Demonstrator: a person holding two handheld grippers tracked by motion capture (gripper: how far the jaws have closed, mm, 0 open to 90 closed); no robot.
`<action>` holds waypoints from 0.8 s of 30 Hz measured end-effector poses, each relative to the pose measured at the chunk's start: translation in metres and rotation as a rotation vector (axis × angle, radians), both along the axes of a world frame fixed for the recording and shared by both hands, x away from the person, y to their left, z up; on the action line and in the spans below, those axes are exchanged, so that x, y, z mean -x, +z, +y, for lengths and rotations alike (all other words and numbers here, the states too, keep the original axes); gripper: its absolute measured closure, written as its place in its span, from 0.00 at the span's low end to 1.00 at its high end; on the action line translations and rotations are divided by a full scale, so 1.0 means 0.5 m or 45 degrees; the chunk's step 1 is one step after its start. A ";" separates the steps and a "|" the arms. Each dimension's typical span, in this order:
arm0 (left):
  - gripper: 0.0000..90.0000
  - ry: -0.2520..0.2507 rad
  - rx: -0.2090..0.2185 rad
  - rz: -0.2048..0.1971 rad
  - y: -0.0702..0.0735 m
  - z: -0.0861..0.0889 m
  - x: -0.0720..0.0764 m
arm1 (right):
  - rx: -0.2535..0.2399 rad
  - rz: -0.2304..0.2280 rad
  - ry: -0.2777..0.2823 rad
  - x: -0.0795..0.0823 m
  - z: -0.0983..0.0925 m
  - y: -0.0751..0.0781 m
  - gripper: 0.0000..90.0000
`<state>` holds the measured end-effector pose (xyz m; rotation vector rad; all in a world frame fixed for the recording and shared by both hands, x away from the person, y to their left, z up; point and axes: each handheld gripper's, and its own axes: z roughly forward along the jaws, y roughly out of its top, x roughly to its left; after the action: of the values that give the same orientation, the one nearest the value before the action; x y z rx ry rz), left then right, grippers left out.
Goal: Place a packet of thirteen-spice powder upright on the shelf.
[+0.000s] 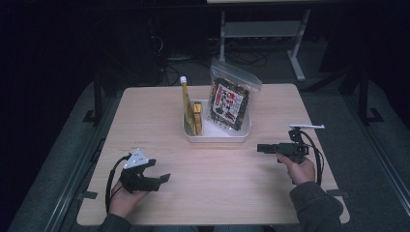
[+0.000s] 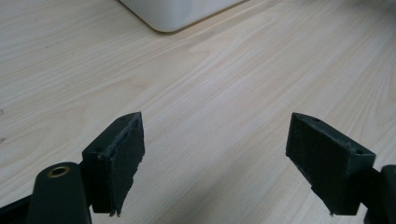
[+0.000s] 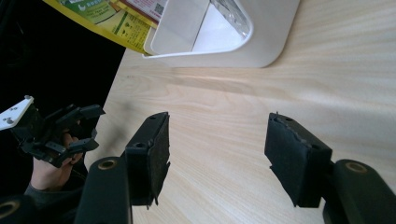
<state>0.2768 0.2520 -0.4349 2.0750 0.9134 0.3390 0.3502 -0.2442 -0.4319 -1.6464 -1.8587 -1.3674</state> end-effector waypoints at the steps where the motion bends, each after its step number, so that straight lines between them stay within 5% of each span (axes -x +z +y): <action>1: 0.21 -0.003 -0.001 0.001 0.000 -0.001 0.000 | -0.002 0.001 0.002 0.002 -0.001 -0.002 0.43; 17: 0.21 -0.002 0.006 0.003 -0.002 -0.002 0.001 | -0.038 -0.001 0.058 0.060 -0.012 -0.041 0.41; 24: 0.21 -0.007 0.002 0.004 -0.001 -0.003 0.002 | -0.003 -0.014 0.096 0.087 -0.011 -0.053 0.40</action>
<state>0.2758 0.2504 -0.4356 2.0770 0.9092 0.3324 0.3068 -0.2499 -0.4582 -1.5537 -1.9041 -1.3498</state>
